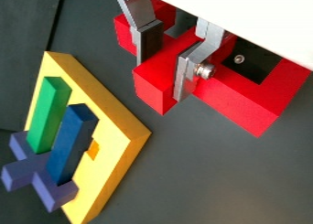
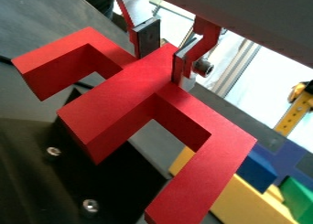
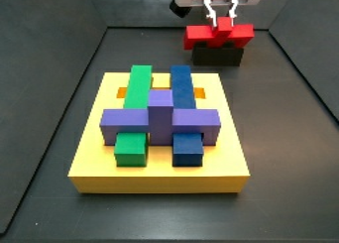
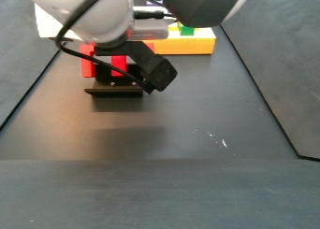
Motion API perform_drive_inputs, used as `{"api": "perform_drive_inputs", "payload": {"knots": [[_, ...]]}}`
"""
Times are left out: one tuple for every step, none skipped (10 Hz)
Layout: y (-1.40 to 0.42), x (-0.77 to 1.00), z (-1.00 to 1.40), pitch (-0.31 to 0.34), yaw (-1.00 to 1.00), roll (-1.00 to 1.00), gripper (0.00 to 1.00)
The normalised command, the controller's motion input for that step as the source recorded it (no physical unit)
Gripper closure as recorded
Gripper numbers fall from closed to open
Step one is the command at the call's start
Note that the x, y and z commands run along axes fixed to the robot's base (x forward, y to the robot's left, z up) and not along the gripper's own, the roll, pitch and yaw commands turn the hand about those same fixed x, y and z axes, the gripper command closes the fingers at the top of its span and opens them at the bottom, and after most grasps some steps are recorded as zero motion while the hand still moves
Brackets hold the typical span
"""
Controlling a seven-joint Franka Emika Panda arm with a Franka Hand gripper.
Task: Pick up the red object. Move up. Place the red object on the fixture. Regrasp the red object. Move to above the board. Insert the red object.
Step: Place the red object on the fixture, then regrasp the red object.
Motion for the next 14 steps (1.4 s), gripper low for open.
{"api": "perform_drive_inputs", "payload": {"knots": [[0.24, 0.11, -0.31, 0.029, -0.12, 0.24, 1.00], [0.28, 0.00, -0.29, 0.026, -0.18, 0.15, 1.00], [0.19, 0.00, -0.22, 0.020, -0.22, 0.01, 1.00], [0.14, 0.00, -0.23, 0.000, -0.24, 0.00, 1.00], [0.09, 0.00, -0.20, 0.003, -0.24, 0.00, 1.00], [0.01, 0.00, -0.17, 0.000, -0.20, 0.00, 1.00], [0.00, 0.00, 0.01, 0.003, 0.00, 0.00, 1.00], [0.00, 0.00, 0.00, 0.000, 0.00, 0.00, 1.00], [0.00, 0.00, 0.00, 0.000, 0.00, 0.00, 0.00], [0.00, 0.00, 0.00, 0.000, 0.00, 0.01, 0.00], [-0.04, 0.00, 0.07, 0.014, 0.00, 0.16, 0.00], [0.00, 0.04, 0.10, 0.054, 0.00, 0.12, 0.00], [0.00, 0.03, 0.09, 0.034, 0.00, 0.07, 0.00], [0.00, 0.03, 0.10, 0.034, 0.00, 0.09, 0.00]]}}
